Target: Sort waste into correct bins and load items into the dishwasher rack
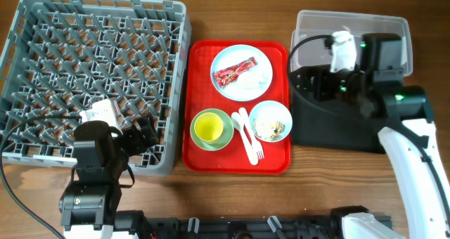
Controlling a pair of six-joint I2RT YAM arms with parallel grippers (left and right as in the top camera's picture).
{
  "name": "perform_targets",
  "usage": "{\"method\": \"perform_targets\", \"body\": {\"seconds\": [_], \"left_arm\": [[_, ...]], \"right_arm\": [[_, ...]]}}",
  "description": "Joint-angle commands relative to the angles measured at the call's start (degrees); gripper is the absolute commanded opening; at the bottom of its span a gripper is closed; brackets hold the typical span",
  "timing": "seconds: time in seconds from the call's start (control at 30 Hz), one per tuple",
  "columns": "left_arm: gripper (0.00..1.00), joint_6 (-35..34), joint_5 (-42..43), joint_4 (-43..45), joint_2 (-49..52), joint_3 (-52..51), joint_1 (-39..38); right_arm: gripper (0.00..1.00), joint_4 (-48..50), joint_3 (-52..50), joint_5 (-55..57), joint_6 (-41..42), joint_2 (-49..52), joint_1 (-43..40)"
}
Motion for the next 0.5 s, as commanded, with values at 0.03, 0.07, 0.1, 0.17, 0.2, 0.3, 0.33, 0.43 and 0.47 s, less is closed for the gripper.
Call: {"method": "perform_targets", "body": {"seconds": [0.03, 0.07, 0.1, 0.17, 0.2, 0.3, 0.33, 0.43, 0.47], "left_arm": [[1.00, 0.33, -0.59, 0.11, -0.07, 1.14, 0.24], [1.00, 0.33, -0.59, 0.11, -0.07, 1.14, 0.24], [1.00, 0.35, -0.59, 0.09, -0.07, 1.14, 0.24], [1.00, 0.33, -0.59, 0.07, -0.07, 1.14, 0.24], [1.00, 0.33, -0.59, 0.07, -0.07, 1.14, 0.24], [1.00, 0.33, -0.59, 0.04, -0.07, 1.14, 0.24], [1.00, 0.33, -0.59, 0.04, -0.07, 1.14, 0.24], [1.00, 0.33, -0.57, 0.02, -0.07, 1.14, 0.24], [1.00, 0.33, -0.59, 0.00, -0.07, 1.14, 0.24]], "right_arm": [[0.99, -0.37, 8.26, 13.49, -0.50, 3.39, 12.07], [0.99, 0.39, 9.68, 16.39, 0.35, 5.99, 14.56], [1.00, 1.88, 10.34, 17.75, 1.49, 9.35, 16.50], [0.99, 5.05, 10.34, 17.73, 2.51, 14.43, 18.01], [1.00, 7.15, 10.34, 17.75, 3.43, 17.92, 18.69], [0.95, 12.11, 10.32, 17.86, 6.25, 26.49, 19.85], [0.94, 13.44, 10.32, 17.97, 8.31, 29.35, 20.17], [0.87, 15.43, 10.32, 18.36, 14.40, 36.37, 20.68], [0.85, 15.87, 10.32, 18.36, 16.41, 38.93, 20.79]]}}
